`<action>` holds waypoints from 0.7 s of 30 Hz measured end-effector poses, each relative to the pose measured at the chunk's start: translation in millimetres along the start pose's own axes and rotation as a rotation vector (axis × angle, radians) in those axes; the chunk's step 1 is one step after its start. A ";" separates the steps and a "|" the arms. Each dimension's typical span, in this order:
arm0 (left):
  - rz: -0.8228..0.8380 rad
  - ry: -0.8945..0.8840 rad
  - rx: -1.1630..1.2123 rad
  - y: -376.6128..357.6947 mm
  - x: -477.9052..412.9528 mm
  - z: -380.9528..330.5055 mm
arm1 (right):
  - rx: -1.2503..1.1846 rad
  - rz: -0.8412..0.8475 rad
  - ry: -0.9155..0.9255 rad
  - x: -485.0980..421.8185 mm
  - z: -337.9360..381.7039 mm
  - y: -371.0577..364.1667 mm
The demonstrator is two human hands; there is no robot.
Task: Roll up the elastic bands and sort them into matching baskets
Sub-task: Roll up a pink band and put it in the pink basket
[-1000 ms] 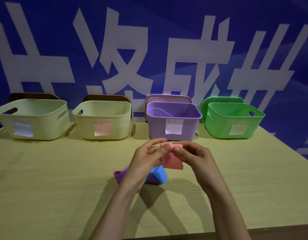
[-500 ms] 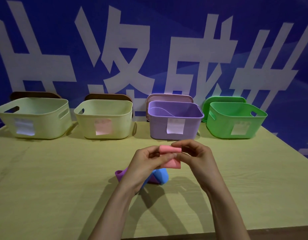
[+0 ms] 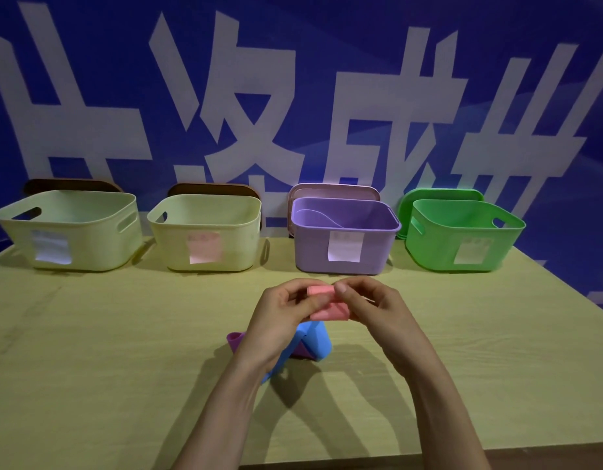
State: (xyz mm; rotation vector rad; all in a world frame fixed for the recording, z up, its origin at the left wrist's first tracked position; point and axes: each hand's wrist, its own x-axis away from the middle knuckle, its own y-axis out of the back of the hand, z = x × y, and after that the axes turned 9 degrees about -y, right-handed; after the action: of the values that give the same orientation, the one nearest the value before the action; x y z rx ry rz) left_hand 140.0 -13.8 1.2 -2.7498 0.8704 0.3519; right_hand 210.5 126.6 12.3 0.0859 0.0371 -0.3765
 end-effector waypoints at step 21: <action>-0.040 0.116 0.089 1.4 0.3 3.4 | -0.181 -0.037 0.010 -3.5 -4.9 -3.7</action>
State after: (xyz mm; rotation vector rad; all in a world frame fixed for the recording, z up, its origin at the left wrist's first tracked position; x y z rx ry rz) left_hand 138.9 -14.1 -2.3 -2.7227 0.8364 0.1440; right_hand 205.8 124.9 7.3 -0.0919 0.0825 -0.4083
